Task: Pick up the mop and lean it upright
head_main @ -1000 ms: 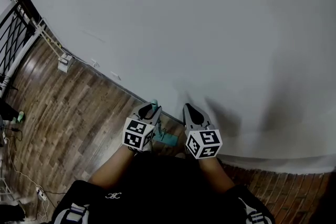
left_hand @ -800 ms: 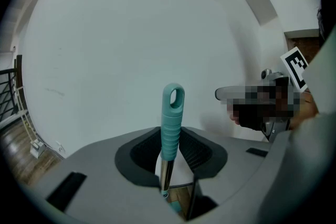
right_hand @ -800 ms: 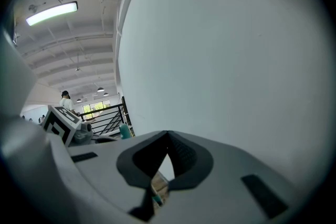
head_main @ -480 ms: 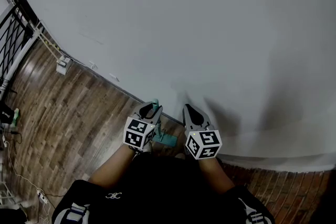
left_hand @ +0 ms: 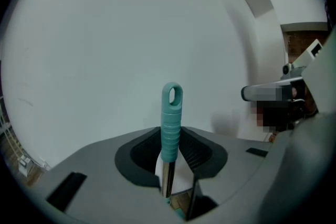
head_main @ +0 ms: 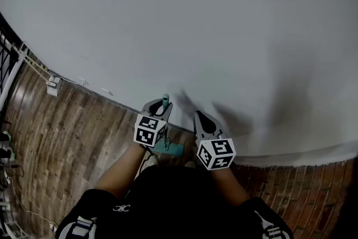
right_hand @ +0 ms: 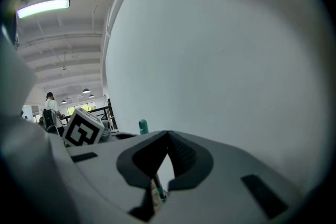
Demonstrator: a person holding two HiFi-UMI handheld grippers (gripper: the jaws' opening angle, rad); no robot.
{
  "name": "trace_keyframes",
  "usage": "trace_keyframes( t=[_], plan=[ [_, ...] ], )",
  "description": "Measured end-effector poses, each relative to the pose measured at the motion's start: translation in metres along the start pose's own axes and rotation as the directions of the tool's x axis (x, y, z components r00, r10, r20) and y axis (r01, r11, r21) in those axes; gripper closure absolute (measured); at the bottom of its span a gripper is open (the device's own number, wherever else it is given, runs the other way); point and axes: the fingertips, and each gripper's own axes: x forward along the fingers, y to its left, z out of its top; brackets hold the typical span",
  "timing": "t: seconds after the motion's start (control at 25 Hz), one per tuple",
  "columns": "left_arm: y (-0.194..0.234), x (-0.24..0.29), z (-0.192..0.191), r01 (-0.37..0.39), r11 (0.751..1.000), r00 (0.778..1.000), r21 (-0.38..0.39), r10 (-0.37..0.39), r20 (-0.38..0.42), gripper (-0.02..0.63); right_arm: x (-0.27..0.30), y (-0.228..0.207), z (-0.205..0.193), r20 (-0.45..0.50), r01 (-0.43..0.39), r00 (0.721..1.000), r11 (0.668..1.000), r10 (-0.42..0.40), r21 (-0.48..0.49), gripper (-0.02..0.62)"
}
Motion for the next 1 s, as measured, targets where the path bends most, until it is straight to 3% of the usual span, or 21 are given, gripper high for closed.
trace_keyframes(
  t=[0.52,0.8,0.88,0.92,1.0],
  plan=[
    [-0.009,0.073,0.019,0.094,0.995,0.994,0.034,-0.092,-0.06,0.499,-0.065,-0.067,-0.005,0.032,0.247,0.968,0.967,-0.249,0.06,0.581],
    [-0.01,0.074,0.019,0.09,0.995,0.995,0.039,-0.088,-0.053,0.499,-0.086,-0.082,-0.012,0.034,0.307,0.95,0.947,-0.312,0.092,0.581],
    [-0.01,0.077,0.01,0.095,0.995,0.992,0.029,-0.092,-0.084,0.497,-0.087,-0.081,-0.011,0.036,0.305,0.95,0.948,-0.309,0.091,0.581],
    [-0.009,0.078,0.003,0.092,0.995,0.99,0.026,-0.089,-0.109,0.487,-0.087,-0.079,-0.011,0.036,0.301,0.952,0.949,-0.305,0.089,0.581],
    [-0.007,0.076,-0.007,0.072,0.997,0.99,0.022,-0.069,-0.119,0.388,-0.085,-0.076,-0.011,0.035,0.29,0.955,0.953,-0.294,0.087,0.581]
  ],
)
